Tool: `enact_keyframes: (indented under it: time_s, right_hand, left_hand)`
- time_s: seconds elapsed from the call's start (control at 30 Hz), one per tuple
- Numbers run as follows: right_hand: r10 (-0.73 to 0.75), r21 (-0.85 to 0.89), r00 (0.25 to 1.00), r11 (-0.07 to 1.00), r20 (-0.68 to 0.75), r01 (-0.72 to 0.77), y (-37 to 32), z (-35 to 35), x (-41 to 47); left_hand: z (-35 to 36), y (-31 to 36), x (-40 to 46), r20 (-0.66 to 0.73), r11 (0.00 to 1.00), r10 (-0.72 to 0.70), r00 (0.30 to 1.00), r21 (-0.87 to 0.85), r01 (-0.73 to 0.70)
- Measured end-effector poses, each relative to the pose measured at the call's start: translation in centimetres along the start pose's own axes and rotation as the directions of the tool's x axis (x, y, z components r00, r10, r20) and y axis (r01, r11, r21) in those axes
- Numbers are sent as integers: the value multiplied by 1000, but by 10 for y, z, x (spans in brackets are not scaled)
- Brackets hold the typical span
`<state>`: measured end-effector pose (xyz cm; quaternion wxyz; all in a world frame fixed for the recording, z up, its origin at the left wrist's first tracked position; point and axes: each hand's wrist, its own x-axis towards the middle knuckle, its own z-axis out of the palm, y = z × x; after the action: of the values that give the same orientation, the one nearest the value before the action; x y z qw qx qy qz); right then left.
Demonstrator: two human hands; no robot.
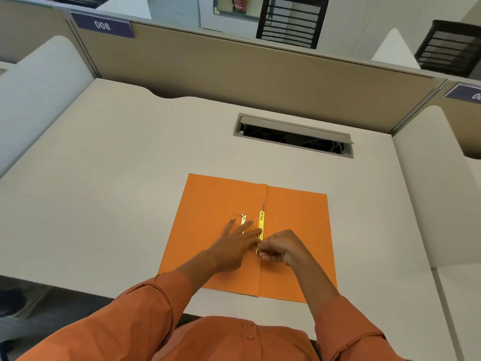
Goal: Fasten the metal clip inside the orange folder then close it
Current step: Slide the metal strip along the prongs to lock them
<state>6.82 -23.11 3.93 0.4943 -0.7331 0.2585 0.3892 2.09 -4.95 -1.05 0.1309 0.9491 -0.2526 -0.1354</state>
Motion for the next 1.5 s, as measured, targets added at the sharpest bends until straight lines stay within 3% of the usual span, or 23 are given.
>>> enact_keyframes:
  time_s: [0.17,0.3,0.37,0.47,0.7,0.93,1.5]
  right_hand:
    - [0,-54,1000,999,-24,-1,7,2,1]
    - [-120,-171,985,980,-123,99,14,4,1]
    - [-259,-337,949,923,-181,188,19,4,2]
    - [-454,-564,881,766,-135,308,28,3,0]
    - [-631,-678,772,601,-79,422,56,9,-6]
    - [-669,-763,740,514,-70,392,74,34,-11]
    - [-582,-809,799,537,-150,239,65,60,-25]
  left_hand:
    - [-6,-7,3,21,1000,13,1000,-26,-13]
    - [-8,-10,5,27,1000,21,999,-11,-21]
    - [-8,-10,6,30,1000,14,999,-9,-14]
    - [-9,-10,7,21,1000,10,1000,-10,-10]
    - [-8,-9,6,26,1000,9,1000,-14,-8]
    - [-9,-10,6,55,1000,-3,998,-24,4]
    - [-9,-8,4,71,1000,-11,997,-7,12]
